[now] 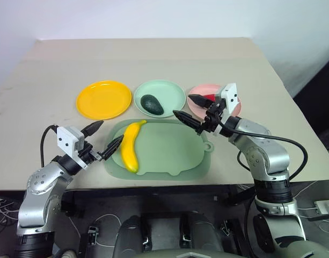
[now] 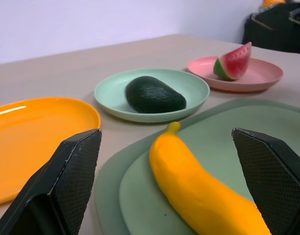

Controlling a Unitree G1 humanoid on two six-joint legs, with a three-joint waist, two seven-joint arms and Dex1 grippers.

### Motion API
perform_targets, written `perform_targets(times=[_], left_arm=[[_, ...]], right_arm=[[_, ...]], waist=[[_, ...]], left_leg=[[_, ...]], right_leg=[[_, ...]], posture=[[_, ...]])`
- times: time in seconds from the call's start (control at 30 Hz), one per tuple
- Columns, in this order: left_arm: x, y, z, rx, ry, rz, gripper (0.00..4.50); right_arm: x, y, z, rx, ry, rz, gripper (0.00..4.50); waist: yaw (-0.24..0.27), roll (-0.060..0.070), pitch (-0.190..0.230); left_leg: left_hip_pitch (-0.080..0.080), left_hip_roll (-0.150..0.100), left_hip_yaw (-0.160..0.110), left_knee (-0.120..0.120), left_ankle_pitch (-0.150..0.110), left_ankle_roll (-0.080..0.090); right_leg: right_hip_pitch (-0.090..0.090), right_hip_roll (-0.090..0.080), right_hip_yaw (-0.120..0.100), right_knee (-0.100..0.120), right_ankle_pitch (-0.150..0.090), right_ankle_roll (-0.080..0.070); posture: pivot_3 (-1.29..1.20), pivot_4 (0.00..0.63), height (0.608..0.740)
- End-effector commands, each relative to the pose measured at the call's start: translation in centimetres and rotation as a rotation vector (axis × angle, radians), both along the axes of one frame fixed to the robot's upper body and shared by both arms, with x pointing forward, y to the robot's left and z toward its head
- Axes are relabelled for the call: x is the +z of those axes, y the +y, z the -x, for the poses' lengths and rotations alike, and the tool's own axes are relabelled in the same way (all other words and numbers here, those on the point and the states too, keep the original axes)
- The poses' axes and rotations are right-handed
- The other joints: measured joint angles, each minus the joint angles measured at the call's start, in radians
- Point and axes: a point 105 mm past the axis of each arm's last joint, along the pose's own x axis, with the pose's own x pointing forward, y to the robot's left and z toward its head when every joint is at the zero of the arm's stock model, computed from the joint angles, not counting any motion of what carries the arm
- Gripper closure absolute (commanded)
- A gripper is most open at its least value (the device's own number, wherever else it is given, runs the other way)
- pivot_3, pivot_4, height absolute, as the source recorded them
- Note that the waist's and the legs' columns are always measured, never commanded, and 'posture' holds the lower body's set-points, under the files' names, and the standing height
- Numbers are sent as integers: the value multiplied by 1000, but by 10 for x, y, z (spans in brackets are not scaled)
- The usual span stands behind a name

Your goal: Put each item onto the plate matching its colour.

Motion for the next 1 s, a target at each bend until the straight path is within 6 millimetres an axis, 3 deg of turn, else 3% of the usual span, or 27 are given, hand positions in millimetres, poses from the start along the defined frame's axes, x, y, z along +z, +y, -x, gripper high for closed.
perform_targets(times=[0.03, 0.23, 0.33, 0.47, 0.77, 1.0], left_arm=[[13, -13, 6, 23, -22, 33, 0], [8, -29, 6, 181, 81, 58, 0], [2, -30, 0, 257, 138, 27, 0], [-9, -37, -10, 310, 223, -4, 0], [-9, -66, -24, 226, 256, -68, 0], [-25, -68, -34, 234, 422, -87, 0]], right_arm=[[14, -6, 17, 62, -56, -8, 42], [7, -23, 44, 164, -33, 12, 42], [-4, -19, 52, 196, -11, 41, 42], [-18, -13, 55, 196, -3, 78, 42], [-6, -24, 46, 95, -54, 65, 42], [-11, -23, 50, 76, -40, 82, 42]], waist=[[6, 0, 0], [26, -1, 0], [28, -1, 0], [30, -1, 0], [33, -1, -1], [33, -1, -1]], left_leg=[[0, 0, 0, 0, 0, 0], [0, -1, -1, 1, -1, 1], [1, -1, -2, 1, -1, 1], [1, -1, -3, 1, -1, 1], [1, -1, -3, 2, -1, 1], [1, -1, -3, 2, 0, 1]], right_leg=[[0, 0, 0, 0, 0, 0], [2, -1, 0, -1, 0, 0], [3, -1, -1, -1, 0, 0], [3, 0, -1, -1, 0, 0], [3, -1, -2, -1, 0, 0], [3, -1, -2, 0, 0, 0]], posture=[[0, 150, 695], [0, 150, 695], [0, 150, 695], [0, 150, 695], [0, 150, 695], [0, 150, 695]])
